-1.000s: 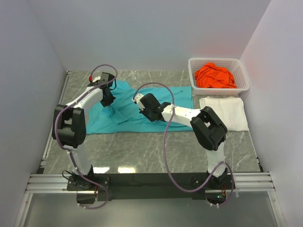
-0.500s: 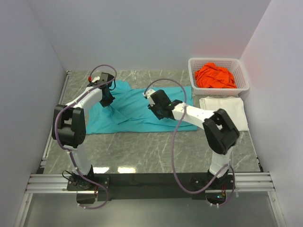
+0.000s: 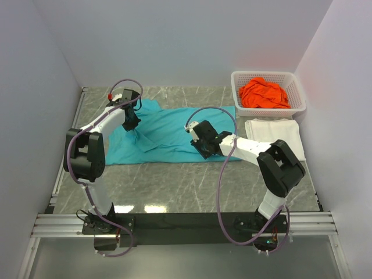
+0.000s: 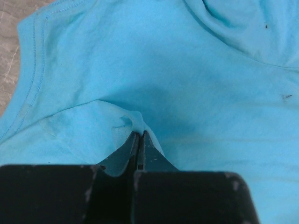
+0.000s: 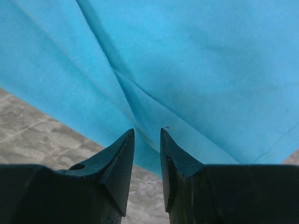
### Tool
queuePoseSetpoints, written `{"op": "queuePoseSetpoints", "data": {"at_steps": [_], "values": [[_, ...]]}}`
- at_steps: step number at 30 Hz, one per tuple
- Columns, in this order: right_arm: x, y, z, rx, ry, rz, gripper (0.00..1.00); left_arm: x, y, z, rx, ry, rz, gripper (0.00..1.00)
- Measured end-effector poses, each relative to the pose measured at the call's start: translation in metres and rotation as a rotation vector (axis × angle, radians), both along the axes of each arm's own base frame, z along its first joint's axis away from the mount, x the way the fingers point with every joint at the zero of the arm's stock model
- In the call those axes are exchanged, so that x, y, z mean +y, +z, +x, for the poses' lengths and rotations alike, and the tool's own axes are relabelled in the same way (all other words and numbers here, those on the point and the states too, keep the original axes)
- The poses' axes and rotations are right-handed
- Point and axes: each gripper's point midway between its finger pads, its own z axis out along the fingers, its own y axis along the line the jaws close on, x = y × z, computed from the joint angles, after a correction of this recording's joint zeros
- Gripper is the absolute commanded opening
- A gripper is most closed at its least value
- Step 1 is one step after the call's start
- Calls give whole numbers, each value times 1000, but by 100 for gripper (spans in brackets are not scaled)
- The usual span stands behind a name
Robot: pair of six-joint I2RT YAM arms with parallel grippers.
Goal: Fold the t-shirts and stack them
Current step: Fold the tshirt
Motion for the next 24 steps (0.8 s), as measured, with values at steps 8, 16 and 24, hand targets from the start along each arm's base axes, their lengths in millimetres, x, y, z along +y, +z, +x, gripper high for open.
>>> {"op": "queuePoseSetpoints", "data": {"at_steps": [8, 16, 24], "values": [[-7, -2, 4, -11, -14, -30, 27, 0, 0, 0, 1, -1, -2, 1], [-5, -4, 2, 9, 2, -11, 23, 0, 0, 0, 1, -1, -2, 1], [-6, -15, 0, 38, 12, -23, 0, 0, 0, 0, 1, -1, -1, 1]]}}
